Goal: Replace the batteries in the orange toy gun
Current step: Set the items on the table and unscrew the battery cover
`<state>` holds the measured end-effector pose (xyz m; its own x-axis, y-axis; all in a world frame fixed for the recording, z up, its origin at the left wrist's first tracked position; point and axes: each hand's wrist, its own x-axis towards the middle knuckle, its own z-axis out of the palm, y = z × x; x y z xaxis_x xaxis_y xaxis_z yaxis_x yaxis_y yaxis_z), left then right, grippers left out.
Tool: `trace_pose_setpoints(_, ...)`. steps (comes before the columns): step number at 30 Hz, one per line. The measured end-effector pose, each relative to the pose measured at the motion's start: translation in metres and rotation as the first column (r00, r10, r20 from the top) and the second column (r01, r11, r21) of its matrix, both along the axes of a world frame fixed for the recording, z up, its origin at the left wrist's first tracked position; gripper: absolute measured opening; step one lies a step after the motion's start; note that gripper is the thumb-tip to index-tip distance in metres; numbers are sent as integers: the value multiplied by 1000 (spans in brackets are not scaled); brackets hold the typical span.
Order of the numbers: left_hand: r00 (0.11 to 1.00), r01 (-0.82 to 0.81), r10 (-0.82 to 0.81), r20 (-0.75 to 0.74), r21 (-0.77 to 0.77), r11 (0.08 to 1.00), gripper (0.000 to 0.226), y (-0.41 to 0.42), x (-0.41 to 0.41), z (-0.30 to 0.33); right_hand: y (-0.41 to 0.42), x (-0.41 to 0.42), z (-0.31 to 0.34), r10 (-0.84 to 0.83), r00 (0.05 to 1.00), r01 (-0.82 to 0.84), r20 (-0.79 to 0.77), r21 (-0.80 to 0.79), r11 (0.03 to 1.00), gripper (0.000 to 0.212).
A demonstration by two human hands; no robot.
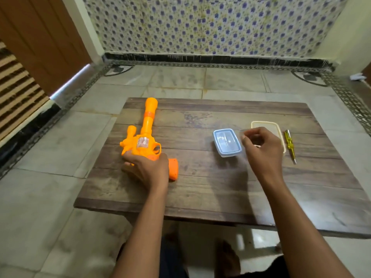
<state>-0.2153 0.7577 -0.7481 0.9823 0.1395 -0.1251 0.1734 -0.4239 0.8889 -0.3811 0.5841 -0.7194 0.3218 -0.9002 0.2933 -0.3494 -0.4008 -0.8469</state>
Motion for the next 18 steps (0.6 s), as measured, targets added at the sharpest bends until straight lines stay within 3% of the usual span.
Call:
trace_pose_setpoints(5, 997, -59, 66, 46, -137, 989, 93, 6, 25, -6, -20, -18, -9, -140, 990, 140, -2, -81, 987, 13)
trace_pose_setpoints(10, 998, -47, 55, 25, -273, 961, 87, 4, 23, -6, -35, -40, -19, -231, 967, 211, -108, -172, 962, 30)
trace_pose_setpoints(12, 1000, -7, 18, 25, -359, 933, 73, -2, 24, -7, -42, -50, -22, -263, 947, 233, -183, -168, 958, 40)
trace_pose_setpoints(15, 1000, 19, -19, 5, -490, 872, 30, -9, 24, -12, -52, -64, -36, -265, 915, 239, -305, -121, 963, 50)
trace_pose_setpoints(18, 999, 38, -45, 4, -607, 793, 26, -20, 19, -13, -62, -71, -47, -243, 873, 231, -423, -80, 970, 48)
